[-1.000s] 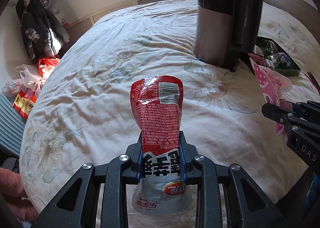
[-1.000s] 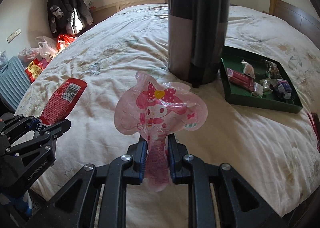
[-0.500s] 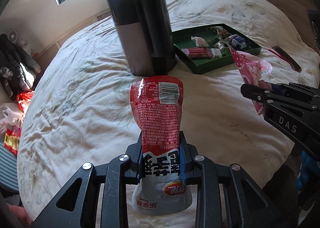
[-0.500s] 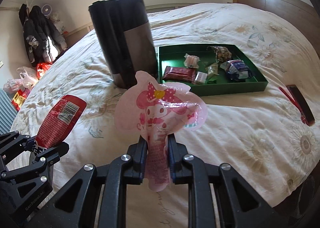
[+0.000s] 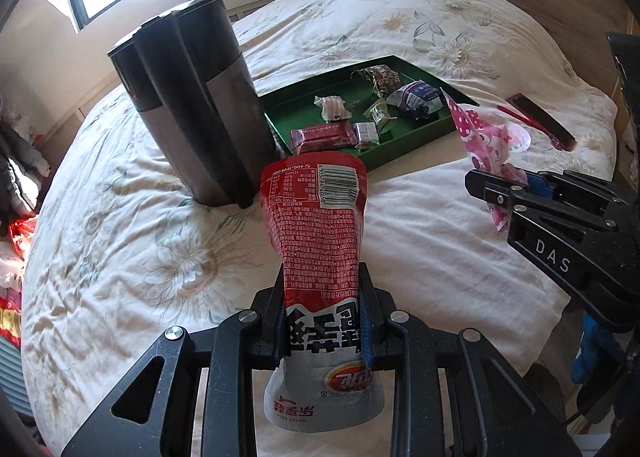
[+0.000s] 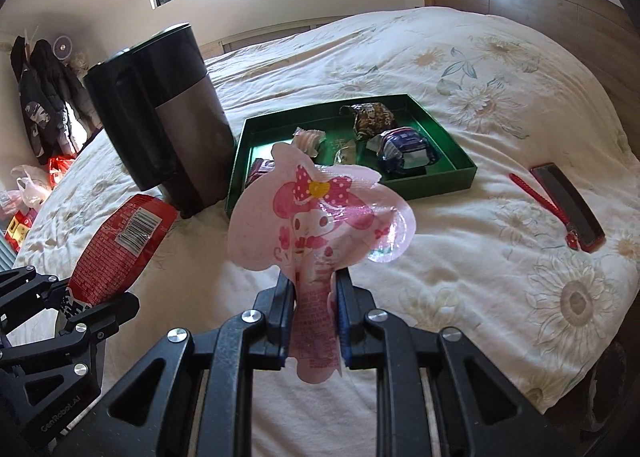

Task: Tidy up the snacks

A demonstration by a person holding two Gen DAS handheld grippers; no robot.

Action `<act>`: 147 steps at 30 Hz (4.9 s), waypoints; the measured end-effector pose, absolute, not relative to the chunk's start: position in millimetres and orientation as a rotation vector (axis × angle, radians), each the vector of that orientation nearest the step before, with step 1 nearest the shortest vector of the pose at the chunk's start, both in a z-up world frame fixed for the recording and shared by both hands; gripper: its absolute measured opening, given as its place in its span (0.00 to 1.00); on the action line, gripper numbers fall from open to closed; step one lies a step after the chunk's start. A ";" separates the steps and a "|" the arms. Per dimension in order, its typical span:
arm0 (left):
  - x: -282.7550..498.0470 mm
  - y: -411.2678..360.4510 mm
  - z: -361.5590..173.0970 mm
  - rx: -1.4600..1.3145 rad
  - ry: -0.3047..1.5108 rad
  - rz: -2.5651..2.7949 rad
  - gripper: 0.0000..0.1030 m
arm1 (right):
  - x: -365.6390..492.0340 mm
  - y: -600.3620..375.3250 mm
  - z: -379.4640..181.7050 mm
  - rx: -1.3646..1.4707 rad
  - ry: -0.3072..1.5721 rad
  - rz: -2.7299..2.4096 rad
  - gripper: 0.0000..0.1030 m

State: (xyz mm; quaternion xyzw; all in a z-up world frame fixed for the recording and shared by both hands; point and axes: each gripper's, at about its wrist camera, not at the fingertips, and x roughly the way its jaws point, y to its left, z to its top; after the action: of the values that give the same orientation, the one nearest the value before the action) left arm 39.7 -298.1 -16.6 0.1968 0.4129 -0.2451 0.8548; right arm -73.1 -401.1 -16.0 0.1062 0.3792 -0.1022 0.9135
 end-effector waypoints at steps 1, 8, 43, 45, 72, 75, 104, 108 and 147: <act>43.7 -302.0 -16.7 0.409 0.868 -0.521 0.23 | -70.8 -406.8 -16.5 0.223 0.782 -0.216 0.41; 74.0 -340.6 -15.7 0.428 0.822 -0.525 0.23 | -44.6 -442.8 -21.0 0.222 0.791 -0.243 0.41; 217.6 -413.5 -94.2 0.518 0.871 -0.450 0.26 | 95.9 -506.1 -74.9 0.140 0.848 -0.215 0.42; 221.4 -415.4 -95.0 0.522 0.867 -0.450 0.27 | 98.7 -510.3 -75.6 0.128 0.851 -0.229 0.43; 219.3 -419.4 -83.5 0.527 0.857 -0.433 0.46 | 100.0 -516.4 -75.2 0.155 0.867 -0.270 1.00; 214.2 -417.6 -79.1 0.520 0.849 -0.435 0.48 | 97.4 -513.5 -71.9 0.152 0.865 -0.266 1.00; 122.2 -352.5 -27.5 0.383 0.834 -0.467 0.61 | 19.0 -461.0 -17.0 0.127 0.821 -0.253 1.00; 110.7 -332.8 -20.6 0.357 0.820 -0.443 0.66 | 5.4 -445.2 -12.4 0.128 0.815 -0.248 1.00; 40.8 -199.7 -24.8 0.261 0.771 -0.331 0.70 | -66.4 -324.8 -11.7 0.058 0.808 -0.183 1.00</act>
State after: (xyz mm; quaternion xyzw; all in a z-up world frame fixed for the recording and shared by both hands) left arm 40.8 -199.7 -24.8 0.1263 0.3732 -0.1601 0.9051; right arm -66.4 -324.8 -11.7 0.0282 0.3926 -0.0891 0.9150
